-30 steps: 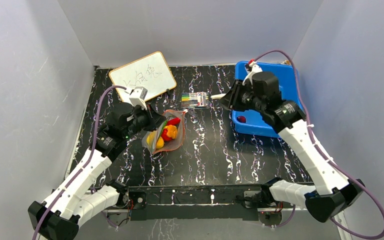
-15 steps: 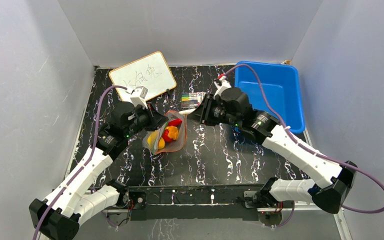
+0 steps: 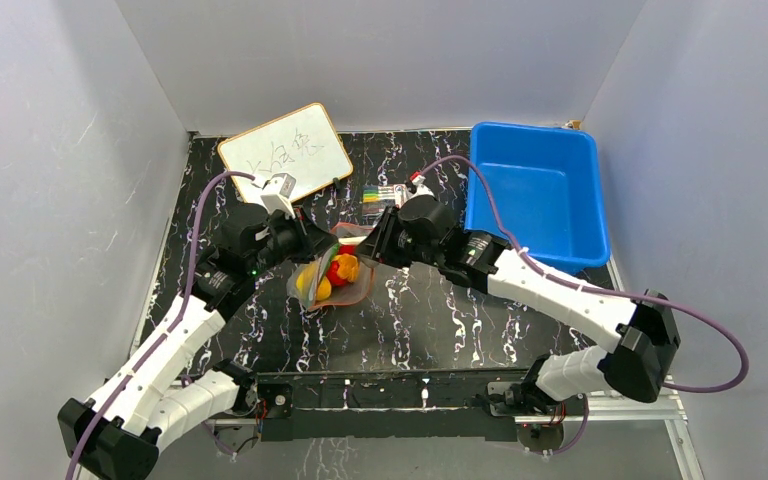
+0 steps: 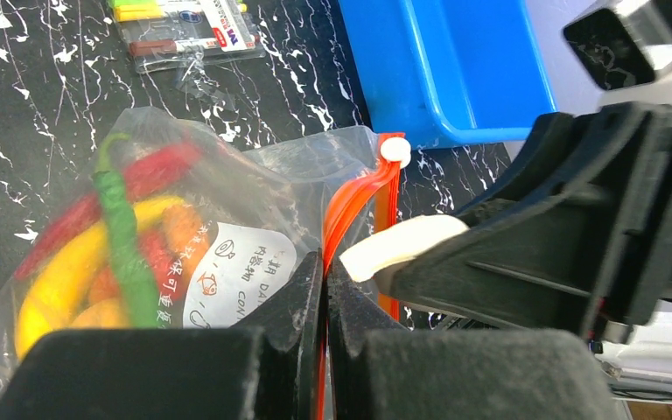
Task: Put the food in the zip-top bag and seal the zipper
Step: Place the fake vegetable in the zipper food storage bag.
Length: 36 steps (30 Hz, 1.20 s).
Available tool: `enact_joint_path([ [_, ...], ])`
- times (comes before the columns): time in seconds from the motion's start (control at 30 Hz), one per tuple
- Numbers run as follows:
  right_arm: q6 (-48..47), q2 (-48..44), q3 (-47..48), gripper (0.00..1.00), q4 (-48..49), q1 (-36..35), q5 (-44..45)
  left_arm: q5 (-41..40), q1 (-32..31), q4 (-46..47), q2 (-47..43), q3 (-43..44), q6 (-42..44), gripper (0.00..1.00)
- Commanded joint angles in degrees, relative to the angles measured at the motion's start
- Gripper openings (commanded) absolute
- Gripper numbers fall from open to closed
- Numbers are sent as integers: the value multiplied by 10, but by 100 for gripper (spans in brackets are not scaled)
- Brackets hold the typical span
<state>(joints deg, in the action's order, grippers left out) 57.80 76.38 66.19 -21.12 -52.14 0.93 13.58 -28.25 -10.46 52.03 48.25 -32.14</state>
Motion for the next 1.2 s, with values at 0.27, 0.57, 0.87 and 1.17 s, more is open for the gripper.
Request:
enact_joint_path([
  [0.27,84,54,-6,28,96,-19,41,24,-1,6,-25,16,-8,0],
  [0.57,-51,70,46,53,1,-19,70,14,-1,-2,-36,13,-4,0],
  [0.87,-146,40,80,58,-78,-19,14,1,-1,-7,-44,-5,12,0],
  [1.17,-235,-30,122,56,-161,-16,98,-11,-1,-19,-53,-22,33,0],
])
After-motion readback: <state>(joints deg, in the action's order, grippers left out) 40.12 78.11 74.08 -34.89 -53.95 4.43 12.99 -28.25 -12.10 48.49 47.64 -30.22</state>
